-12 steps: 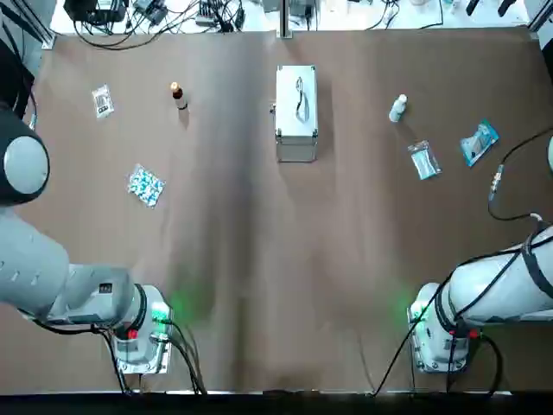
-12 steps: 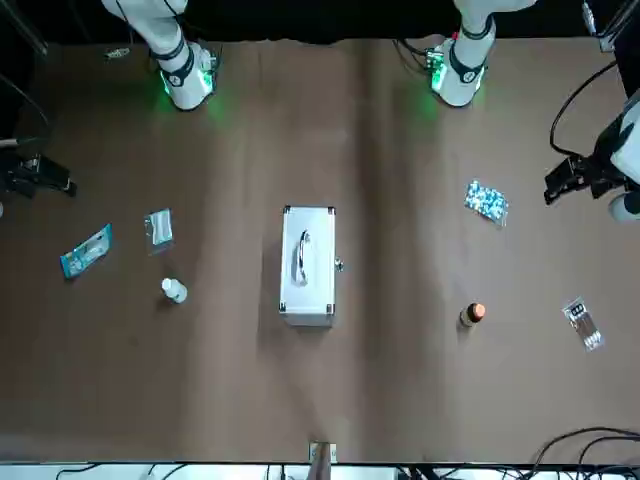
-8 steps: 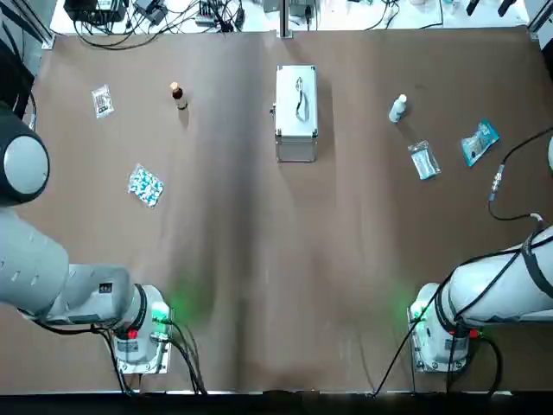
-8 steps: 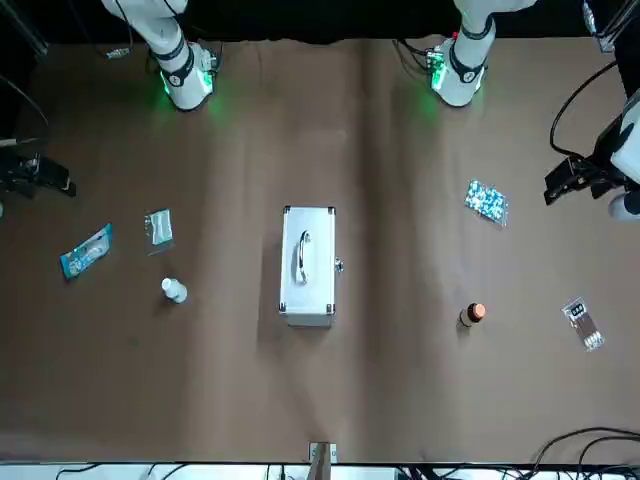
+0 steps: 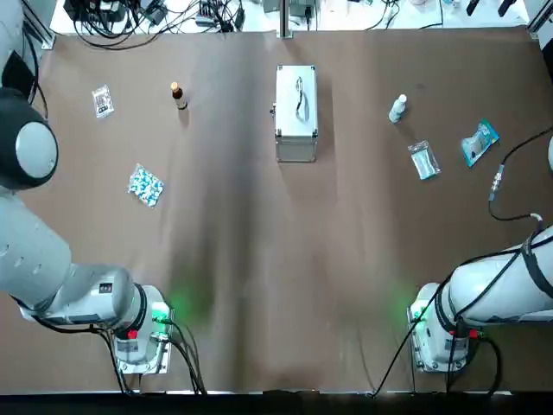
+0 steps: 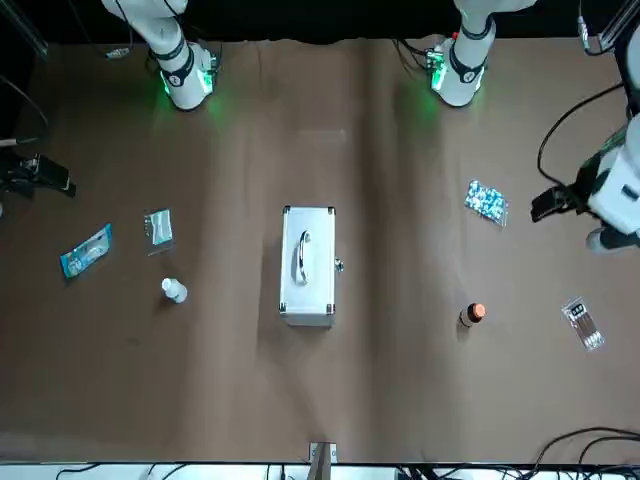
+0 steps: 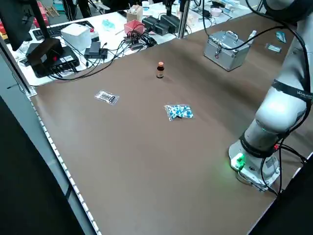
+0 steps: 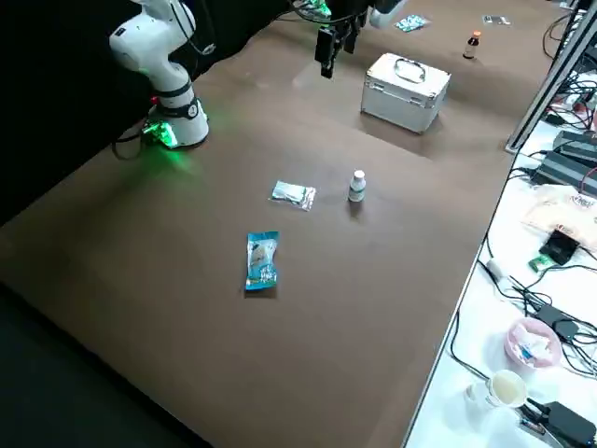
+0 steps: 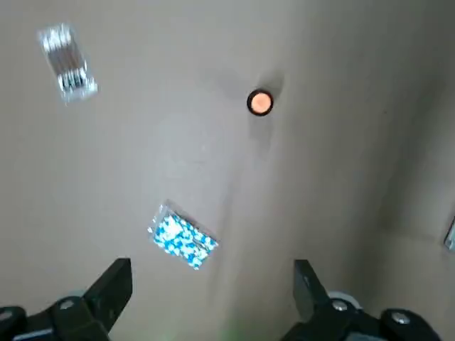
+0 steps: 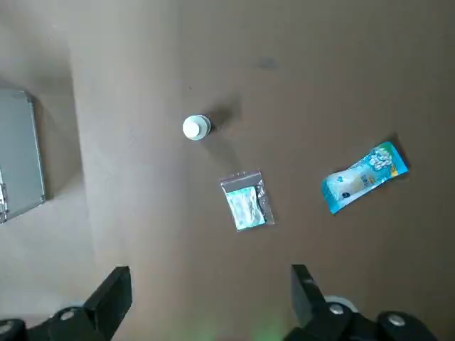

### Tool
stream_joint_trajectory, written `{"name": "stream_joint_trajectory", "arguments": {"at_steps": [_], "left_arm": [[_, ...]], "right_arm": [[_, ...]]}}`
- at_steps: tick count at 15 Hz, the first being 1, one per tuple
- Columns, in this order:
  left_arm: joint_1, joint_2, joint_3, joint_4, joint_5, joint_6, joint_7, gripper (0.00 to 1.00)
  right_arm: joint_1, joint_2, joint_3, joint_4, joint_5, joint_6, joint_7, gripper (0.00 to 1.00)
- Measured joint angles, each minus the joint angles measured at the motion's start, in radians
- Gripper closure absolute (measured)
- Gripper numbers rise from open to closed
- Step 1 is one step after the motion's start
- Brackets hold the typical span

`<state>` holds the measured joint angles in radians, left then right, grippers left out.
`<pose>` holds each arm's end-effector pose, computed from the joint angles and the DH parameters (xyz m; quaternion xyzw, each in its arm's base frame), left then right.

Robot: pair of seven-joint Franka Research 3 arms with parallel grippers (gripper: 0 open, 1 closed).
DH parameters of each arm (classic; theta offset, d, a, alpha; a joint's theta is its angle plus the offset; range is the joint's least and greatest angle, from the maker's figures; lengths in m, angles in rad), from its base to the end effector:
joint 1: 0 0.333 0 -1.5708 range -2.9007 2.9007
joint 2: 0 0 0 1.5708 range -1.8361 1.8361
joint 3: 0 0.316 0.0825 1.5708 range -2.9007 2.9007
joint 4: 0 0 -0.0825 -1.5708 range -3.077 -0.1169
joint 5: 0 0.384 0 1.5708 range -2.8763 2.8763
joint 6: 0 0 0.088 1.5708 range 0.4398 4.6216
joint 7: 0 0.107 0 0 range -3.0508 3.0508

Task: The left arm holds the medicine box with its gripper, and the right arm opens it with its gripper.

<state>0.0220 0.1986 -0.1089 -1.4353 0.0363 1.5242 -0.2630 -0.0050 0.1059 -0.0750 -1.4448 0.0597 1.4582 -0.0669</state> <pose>0.6057 -0.0423 0.5693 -0.9946 -0.0881 0.0521 0.0167 0.5743 -0.0366 0.6144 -0.9986 0.0045 0.0441 0.0291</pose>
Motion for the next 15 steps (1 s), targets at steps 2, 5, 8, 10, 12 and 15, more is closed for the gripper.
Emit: {"name": "stream_joint_trajectory", "arguments": {"at_steps": [2, 5, 8, 10, 12, 15], "left_arm": [[-0.007, 0.028, -0.005, -0.030, -0.001, 0.002, -0.127, 0.00], [-0.017, 0.042, -0.037, -0.128, -0.004, 0.087, -0.337, 0.00], [-0.021, 0.042, -0.093, -0.253, -0.029, 0.233, -0.594, 0.00], [-0.022, 0.042, -0.142, -0.334, -0.051, 0.344, -0.784, 0.00], [-0.026, 0.042, -0.191, -0.412, -0.074, 0.462, -0.985, 0.00], [-0.032, 0.053, -0.262, -0.510, -0.078, 0.623, -1.228, 0.00]], "right_arm": [[0.000, 0.000, 0.000, 0.000, 0.000, 0.002, 0.000, 0.01], [0.005, 0.000, 0.007, -0.002, 0.002, 0.003, -0.002, 0.01], [0.040, 0.001, 0.016, -0.004, 0.002, 0.027, -0.002, 0.01], [0.081, 0.006, 0.019, -0.009, 0.002, 0.046, 0.000, 0.01], [0.137, 0.021, 0.020, -0.017, 0.003, 0.089, 0.040, 0.01], [0.257, 0.081, 0.025, -0.024, 0.003, 0.206, 0.216, 0.01]]}}
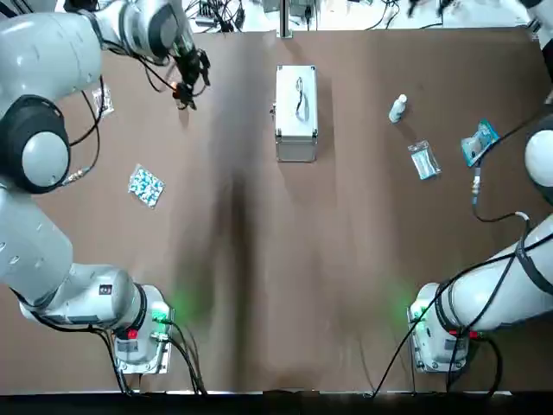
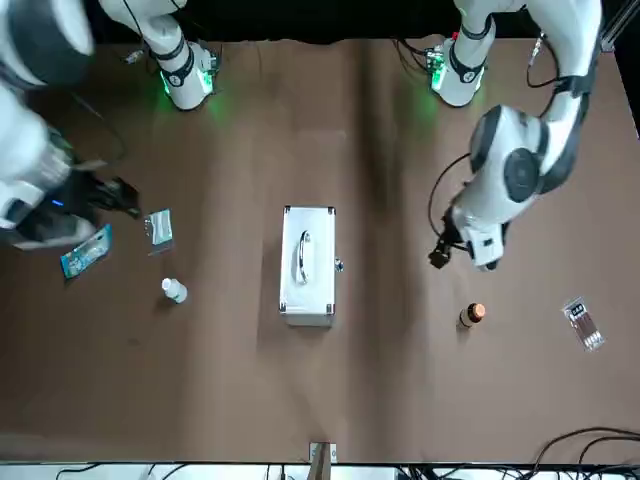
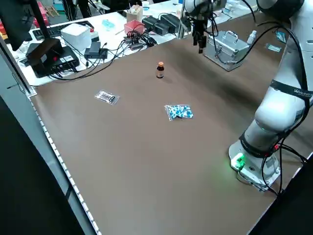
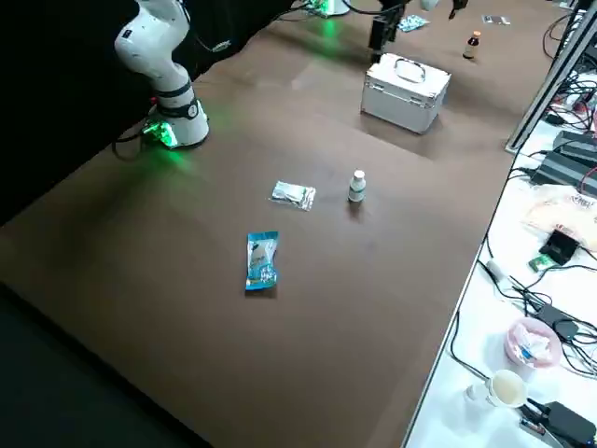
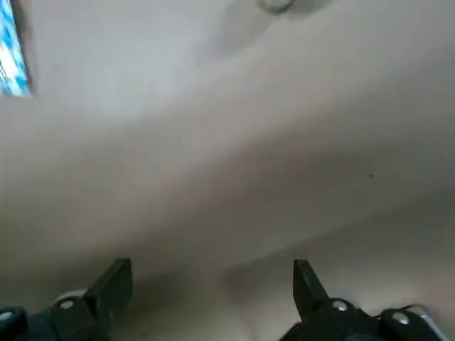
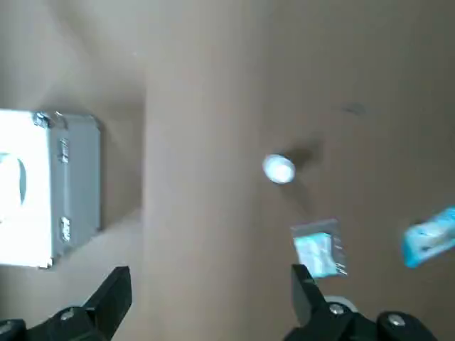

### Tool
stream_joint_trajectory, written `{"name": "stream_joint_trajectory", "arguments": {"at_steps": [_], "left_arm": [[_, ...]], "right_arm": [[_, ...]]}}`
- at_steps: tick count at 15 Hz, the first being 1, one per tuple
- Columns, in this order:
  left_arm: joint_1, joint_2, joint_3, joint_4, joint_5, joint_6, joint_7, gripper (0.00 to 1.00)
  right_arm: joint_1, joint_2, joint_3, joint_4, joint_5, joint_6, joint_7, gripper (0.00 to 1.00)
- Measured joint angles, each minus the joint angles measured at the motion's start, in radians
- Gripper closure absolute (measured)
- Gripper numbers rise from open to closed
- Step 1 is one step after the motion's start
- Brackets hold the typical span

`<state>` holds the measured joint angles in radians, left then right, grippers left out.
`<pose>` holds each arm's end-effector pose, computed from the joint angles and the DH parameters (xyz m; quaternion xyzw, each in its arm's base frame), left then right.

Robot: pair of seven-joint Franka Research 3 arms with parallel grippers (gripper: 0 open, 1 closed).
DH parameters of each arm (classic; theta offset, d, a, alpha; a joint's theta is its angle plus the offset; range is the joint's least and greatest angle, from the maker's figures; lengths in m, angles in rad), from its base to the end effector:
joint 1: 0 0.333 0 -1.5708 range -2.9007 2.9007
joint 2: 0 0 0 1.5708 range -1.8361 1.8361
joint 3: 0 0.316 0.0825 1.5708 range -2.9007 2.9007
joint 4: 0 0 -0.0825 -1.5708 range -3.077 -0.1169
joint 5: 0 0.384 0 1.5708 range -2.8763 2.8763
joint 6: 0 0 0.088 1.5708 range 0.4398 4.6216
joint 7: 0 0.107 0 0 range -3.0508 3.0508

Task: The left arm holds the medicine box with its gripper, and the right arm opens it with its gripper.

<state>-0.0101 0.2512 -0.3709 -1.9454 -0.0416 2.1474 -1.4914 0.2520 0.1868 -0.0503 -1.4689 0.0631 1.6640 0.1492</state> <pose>0.5598 -0.2167 0.3593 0.8394 0.5397 -0.0601 0.0237 0.6039 0.1326 0.5718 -0.9993 -0.0239 0.0005 0.0271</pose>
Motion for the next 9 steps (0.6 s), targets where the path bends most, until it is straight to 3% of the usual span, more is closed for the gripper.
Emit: {"name": "stream_joint_trajectory", "arguments": {"at_steps": [5, 9], "left_arm": [[-0.066, 0.111, -0.023, -0.013, -0.005, 0.120, -0.246, 0.00], [-0.126, 0.241, -0.024, 0.094, -0.006, 0.196, -0.472, 0.00]], "right_arm": [[0.157, 0.107, 0.002, -0.004, 0.063, 0.160, 0.191, 0.01], [0.234, 0.157, 0.002, -0.005, 0.132, 0.210, 0.245, 0.01]]}}
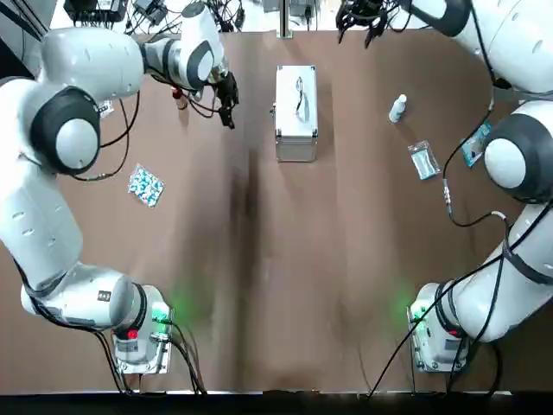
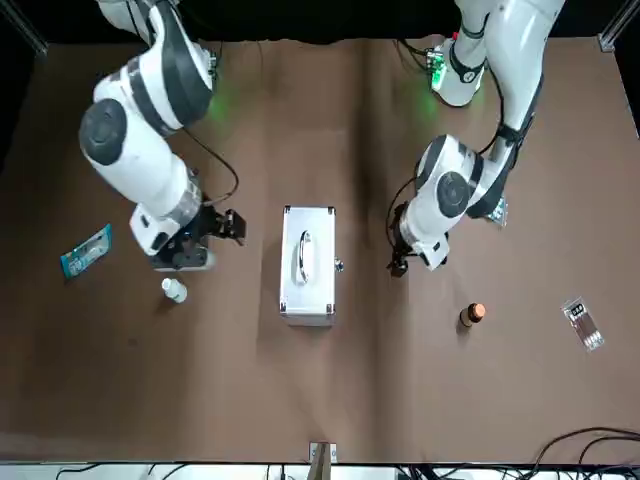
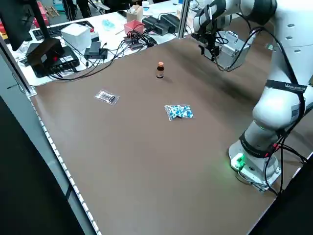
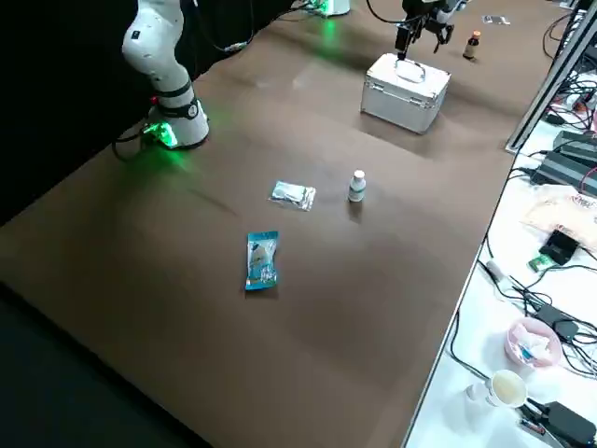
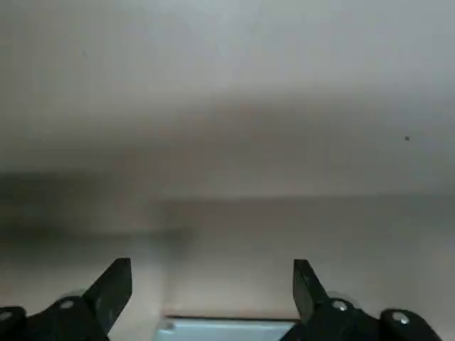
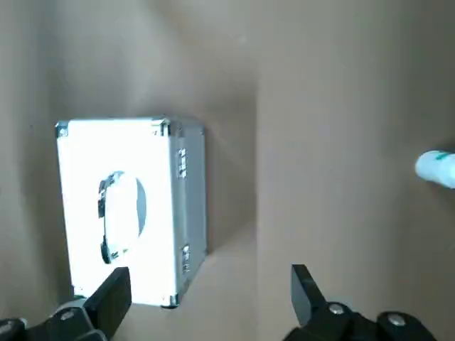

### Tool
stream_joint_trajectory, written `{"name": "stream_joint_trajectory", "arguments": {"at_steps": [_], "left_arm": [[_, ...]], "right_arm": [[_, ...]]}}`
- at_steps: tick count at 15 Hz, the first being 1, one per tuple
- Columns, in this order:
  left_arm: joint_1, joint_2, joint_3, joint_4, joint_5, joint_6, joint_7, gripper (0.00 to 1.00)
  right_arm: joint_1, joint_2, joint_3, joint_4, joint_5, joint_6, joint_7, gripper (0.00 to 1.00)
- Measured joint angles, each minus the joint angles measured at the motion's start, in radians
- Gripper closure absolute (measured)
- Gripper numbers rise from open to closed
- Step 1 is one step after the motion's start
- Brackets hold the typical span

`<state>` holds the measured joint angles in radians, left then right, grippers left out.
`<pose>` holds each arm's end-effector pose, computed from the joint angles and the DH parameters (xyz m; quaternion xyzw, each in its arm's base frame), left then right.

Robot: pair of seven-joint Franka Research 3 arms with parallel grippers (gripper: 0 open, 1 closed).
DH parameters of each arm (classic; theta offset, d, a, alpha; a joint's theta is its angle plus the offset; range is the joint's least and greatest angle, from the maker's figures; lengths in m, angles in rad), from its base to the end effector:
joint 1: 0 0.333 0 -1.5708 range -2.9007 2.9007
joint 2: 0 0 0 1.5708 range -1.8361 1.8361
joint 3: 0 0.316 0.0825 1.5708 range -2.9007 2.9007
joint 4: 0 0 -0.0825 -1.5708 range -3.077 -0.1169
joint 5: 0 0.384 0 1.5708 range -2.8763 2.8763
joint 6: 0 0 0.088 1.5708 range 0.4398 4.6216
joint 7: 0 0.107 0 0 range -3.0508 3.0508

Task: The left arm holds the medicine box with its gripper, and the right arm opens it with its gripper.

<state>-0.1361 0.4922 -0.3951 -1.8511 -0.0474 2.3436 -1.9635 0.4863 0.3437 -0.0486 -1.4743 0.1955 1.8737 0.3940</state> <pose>0.5644 -0.3120 0.2787 0.7236 0.6815 -0.0970 0.0507 0.5994 0.3017 0.4882 -0.9959 0.0031 0.0091 0.0898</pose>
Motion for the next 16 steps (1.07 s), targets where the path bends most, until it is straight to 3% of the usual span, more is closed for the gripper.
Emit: {"name": "stream_joint_trajectory", "arguments": {"at_steps": [7, 16], "left_arm": [[-0.086, 0.150, -0.002, 0.185, -0.003, 0.004, -0.118, 0.00], [-0.123, 0.202, -0.002, 0.261, -0.013, 0.004, -0.151, 0.00]], "right_arm": [[0.091, 0.093, 0.000, -0.005, 0.001, 0.127, 0.036, 0.01], [0.152, 0.144, 0.000, -0.012, 0.023, 0.234, 0.056, 0.01]]}}
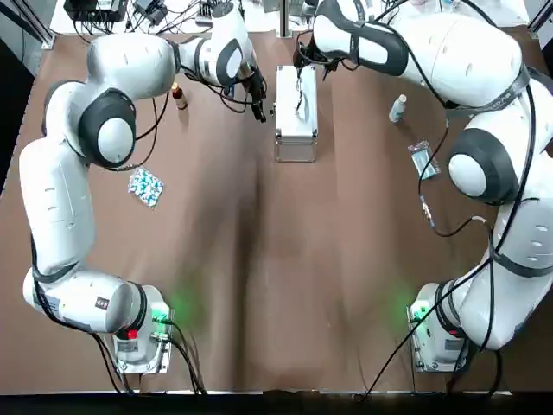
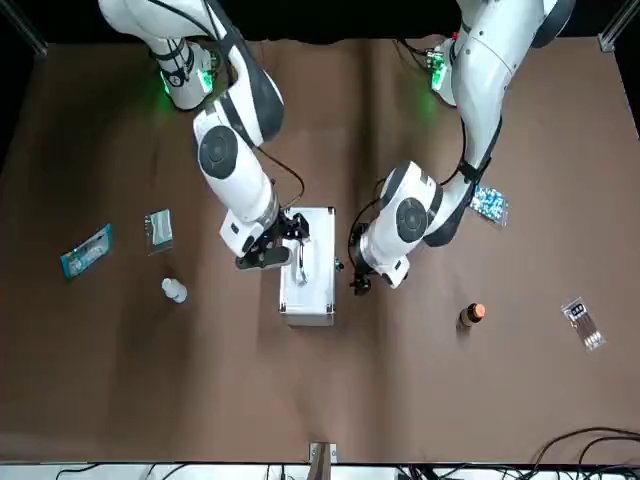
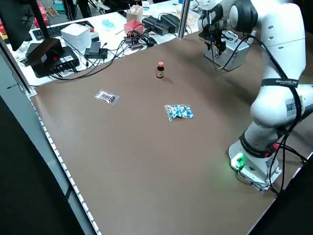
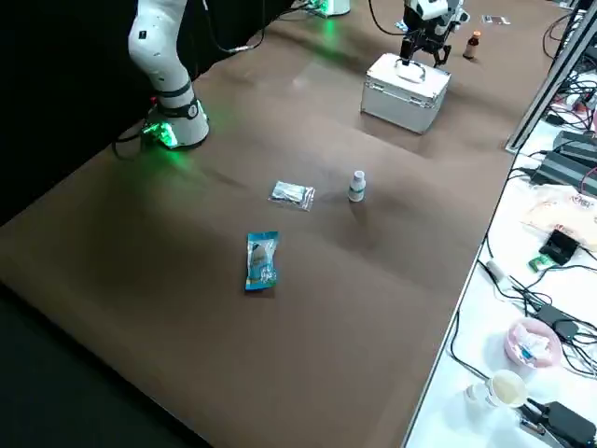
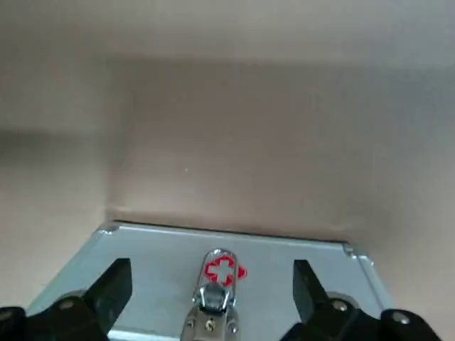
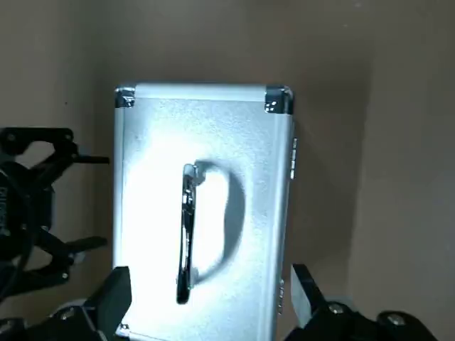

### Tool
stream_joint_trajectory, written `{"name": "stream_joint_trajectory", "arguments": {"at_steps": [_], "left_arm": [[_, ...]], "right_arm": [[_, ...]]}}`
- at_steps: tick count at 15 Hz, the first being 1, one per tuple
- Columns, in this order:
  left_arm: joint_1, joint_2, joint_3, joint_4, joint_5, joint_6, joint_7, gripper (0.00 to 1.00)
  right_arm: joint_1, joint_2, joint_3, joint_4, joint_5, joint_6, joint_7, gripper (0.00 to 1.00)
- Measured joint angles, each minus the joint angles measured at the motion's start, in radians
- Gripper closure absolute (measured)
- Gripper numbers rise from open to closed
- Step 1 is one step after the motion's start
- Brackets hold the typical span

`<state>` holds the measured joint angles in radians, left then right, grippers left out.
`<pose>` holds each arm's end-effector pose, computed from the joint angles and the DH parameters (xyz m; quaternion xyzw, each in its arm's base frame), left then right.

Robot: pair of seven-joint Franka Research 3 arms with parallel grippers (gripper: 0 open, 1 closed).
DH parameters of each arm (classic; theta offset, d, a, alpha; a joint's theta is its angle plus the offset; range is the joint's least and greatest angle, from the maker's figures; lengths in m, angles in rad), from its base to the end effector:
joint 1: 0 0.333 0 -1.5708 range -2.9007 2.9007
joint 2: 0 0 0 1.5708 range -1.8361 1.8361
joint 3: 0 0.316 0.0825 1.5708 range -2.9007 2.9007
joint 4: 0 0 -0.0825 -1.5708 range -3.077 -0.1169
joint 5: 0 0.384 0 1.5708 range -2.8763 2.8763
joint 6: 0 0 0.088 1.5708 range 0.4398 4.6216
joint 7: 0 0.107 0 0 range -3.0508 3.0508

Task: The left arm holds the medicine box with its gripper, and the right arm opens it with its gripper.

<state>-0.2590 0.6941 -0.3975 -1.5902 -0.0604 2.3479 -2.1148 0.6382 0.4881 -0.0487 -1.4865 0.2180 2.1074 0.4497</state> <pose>0.5855 -0.3984 0.2634 0.6894 0.7076 -0.1322 0.0806 0.5800 0.4069 0.4051 -0.9938 -0.0238 -0.0151 0.1076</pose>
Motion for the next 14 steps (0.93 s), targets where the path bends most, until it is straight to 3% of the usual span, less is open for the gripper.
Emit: {"name": "stream_joint_trajectory", "arguments": {"at_steps": [11, 14], "left_arm": [[-0.052, 0.061, 0.000, 0.063, 0.000, 0.000, -0.001, 0.01], [-0.053, 0.062, 0.000, 0.065, 0.000, 0.000, -0.001, 0.10]], "right_arm": [[0.003, 0.034, -0.004, 0.000, 0.041, 0.026, 0.012, 0.01], [0.017, 0.049, -0.003, 0.000, 0.051, 0.030, 0.012, 0.01]]}}
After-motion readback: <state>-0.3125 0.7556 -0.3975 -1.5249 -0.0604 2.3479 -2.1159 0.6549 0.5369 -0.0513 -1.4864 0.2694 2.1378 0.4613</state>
